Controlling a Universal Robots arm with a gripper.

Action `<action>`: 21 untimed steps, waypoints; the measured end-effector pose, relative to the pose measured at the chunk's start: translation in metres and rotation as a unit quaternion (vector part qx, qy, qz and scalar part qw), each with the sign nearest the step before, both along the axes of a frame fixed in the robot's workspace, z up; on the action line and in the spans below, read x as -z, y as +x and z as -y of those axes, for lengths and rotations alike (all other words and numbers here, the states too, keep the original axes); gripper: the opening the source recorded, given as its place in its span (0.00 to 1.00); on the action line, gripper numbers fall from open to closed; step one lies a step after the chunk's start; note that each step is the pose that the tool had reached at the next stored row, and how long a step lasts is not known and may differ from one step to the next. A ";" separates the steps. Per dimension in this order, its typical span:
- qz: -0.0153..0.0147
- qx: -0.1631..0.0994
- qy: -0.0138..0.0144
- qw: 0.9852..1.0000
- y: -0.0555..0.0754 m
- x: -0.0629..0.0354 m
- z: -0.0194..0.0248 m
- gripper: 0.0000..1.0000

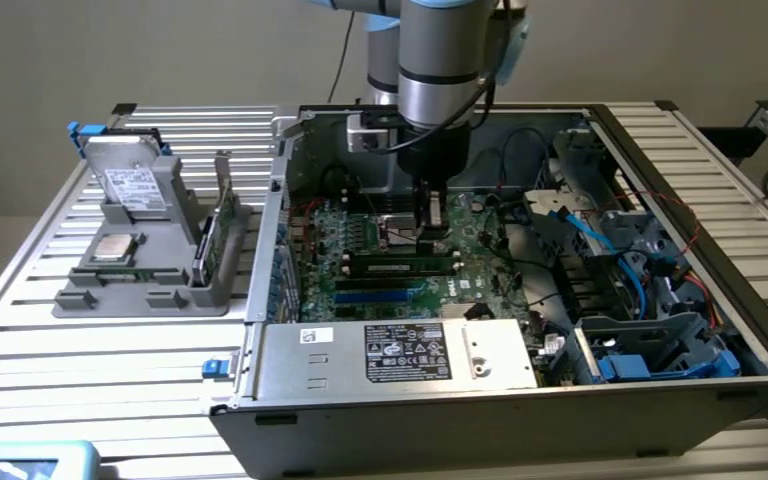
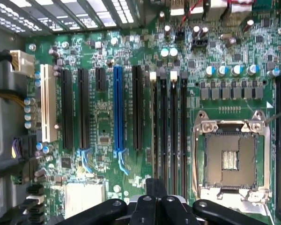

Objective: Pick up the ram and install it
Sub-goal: 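Press down the ram until it locks into place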

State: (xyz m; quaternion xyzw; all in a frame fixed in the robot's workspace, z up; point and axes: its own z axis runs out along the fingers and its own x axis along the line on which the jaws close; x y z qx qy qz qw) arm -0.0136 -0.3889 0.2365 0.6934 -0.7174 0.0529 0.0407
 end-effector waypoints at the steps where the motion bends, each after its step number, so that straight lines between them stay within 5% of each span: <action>1: 0.000 0.000 0.000 1.000 -0.004 0.0000 0.0001 0.11; 6: 0.000 0.000 0.000 1.000 -0.027 0.0000 0.0005 0.11; 12: 0.000 0.000 0.001 1.000 -0.032 0.0009 0.0030 0.11; 16: 0.000 0.000 0.004 1.000 -0.034 0.0020 0.0030 0.11; 21: 0.000 0.000 0.011 1.000 -0.035 0.0033 0.0031 0.11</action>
